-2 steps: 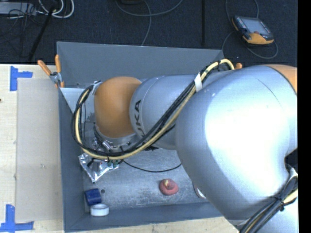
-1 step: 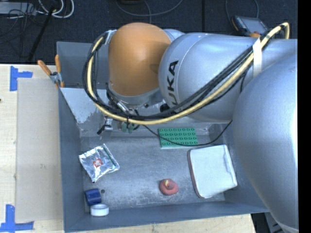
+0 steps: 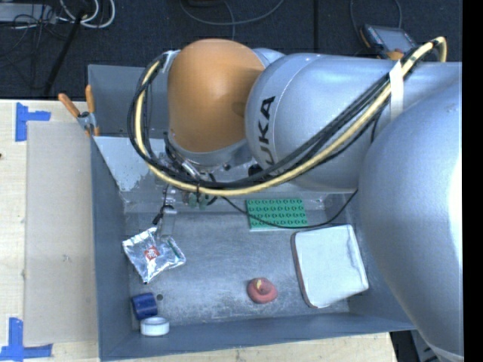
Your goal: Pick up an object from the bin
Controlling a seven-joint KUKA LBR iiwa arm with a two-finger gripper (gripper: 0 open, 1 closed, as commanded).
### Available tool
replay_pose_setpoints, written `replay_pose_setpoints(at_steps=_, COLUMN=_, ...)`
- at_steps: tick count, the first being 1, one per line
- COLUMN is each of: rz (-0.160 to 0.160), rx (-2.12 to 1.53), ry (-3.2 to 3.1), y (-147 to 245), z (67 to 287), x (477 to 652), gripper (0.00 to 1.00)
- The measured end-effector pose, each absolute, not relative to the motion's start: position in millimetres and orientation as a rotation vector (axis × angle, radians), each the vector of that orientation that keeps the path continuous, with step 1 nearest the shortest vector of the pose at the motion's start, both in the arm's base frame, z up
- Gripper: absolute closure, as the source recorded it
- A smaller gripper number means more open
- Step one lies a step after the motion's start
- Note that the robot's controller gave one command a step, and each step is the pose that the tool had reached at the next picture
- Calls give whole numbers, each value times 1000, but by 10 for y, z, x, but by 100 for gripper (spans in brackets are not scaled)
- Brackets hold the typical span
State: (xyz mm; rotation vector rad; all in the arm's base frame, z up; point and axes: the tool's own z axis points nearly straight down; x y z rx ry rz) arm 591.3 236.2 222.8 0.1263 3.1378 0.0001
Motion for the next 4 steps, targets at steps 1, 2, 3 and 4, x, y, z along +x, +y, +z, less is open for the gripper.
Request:
replay_pose_setpoints(at_steps=1, rz=-9, rx=39, ry=3152, y=1997, z=1416, x=5587, gripper=0)
replay_pose_setpoints(at_steps=2, rz=-1, rx=-419, ry=3119, y=2270, z=670, x=5644, gripper=0)
replay_pose_setpoints(at_steps=3, rz=1, rx=-412, ry=3115, y=2269, z=696, x=5661, gripper=100)
replay_pose_setpoints(at_steps=4, rz=3, rx=-412, ry=3103, y=2266, z=2354, x=6155, gripper=100)
